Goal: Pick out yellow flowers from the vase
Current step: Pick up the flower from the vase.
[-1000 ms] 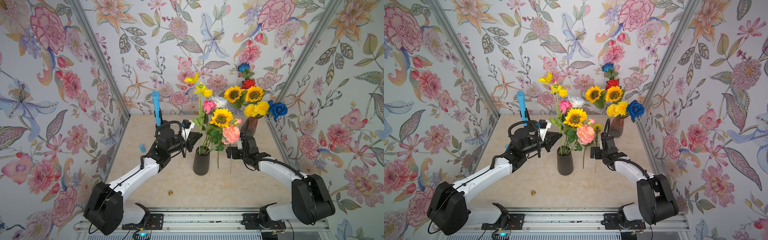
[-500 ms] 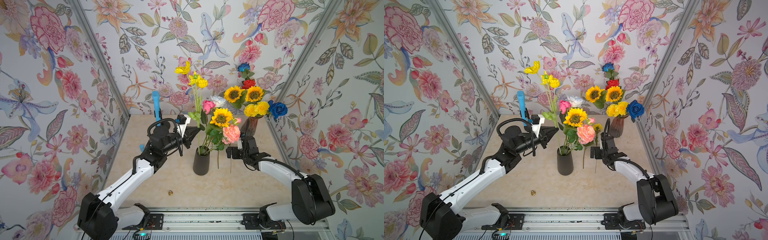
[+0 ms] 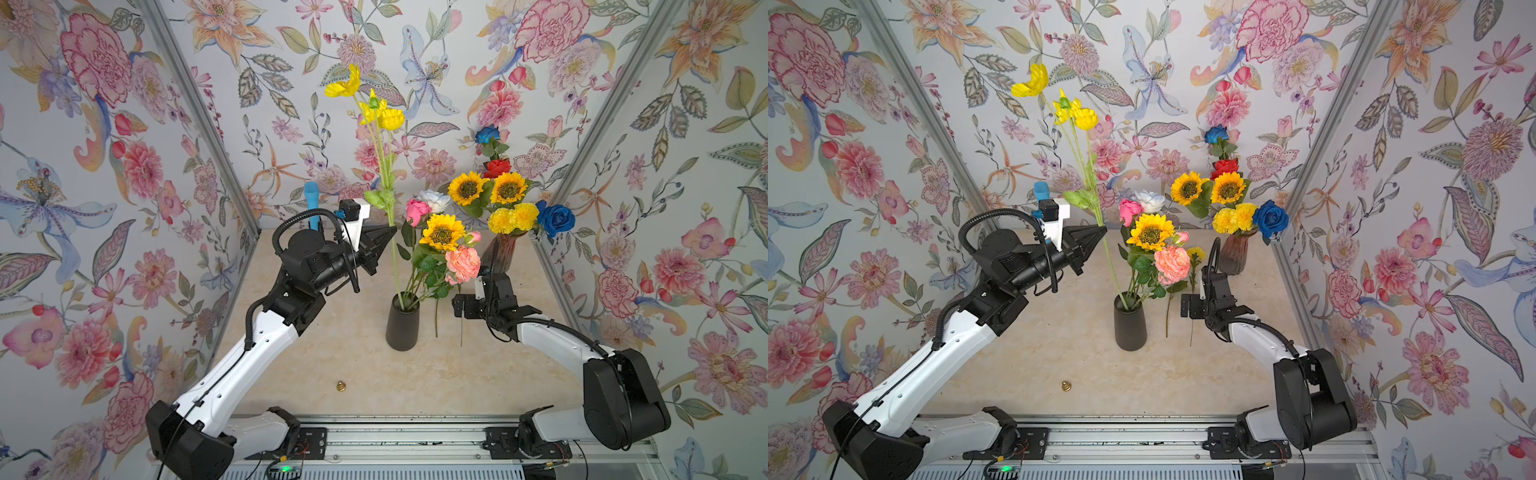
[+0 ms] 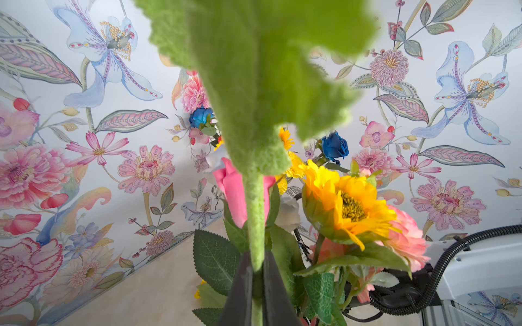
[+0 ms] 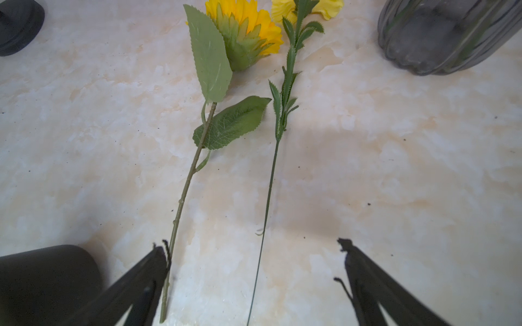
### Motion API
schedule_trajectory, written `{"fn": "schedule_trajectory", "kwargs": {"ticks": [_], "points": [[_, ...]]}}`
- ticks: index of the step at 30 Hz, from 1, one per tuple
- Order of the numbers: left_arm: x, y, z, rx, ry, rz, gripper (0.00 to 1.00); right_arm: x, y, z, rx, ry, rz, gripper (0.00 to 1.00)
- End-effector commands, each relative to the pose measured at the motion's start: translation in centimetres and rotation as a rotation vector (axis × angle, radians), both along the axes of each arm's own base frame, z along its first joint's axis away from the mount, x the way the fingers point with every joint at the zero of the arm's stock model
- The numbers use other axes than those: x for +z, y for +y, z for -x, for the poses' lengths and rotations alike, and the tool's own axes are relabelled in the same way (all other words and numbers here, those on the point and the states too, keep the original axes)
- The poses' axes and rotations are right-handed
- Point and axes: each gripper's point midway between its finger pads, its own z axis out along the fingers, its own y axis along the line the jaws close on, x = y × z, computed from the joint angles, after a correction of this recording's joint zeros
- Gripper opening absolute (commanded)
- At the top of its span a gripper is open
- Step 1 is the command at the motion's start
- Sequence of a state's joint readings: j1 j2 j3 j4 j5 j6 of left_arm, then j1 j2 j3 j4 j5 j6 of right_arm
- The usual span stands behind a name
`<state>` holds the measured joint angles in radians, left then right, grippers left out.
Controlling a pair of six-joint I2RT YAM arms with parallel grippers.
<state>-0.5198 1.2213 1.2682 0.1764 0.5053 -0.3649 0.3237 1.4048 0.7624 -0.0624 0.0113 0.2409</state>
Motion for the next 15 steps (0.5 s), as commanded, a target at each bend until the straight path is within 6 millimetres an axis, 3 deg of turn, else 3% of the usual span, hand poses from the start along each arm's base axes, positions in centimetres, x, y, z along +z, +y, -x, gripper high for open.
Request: {"fn": "schedule_trajectory", "kwargs": {"ticks": [1, 5, 11, 15], "points": [[3.3, 2.0, -1.0, 0.07, -0.004, 0.044, 0.0, 0.4, -0.1, 0.1, -0.012, -0.014, -0.02, 1.0], [5.6, 4.1, -2.0, 0.111, 0.007, 0.083, 0.0, 0.6, -0.1, 0.1, -0.012, -0.017, -0.022, 1.0], [8.2, 8.9, -3.2, 0.21, -0.004, 0.146, 0.0, 0.8, -0.2, 0.2, -0.013, -0.022, -0.024, 1.0], [8.4, 10.9, -3.8, 0.221, 0.008, 0.187, 0.0, 0.8, -0.2, 0.1, -0.011, -0.022, -0.028, 1.0]]}}
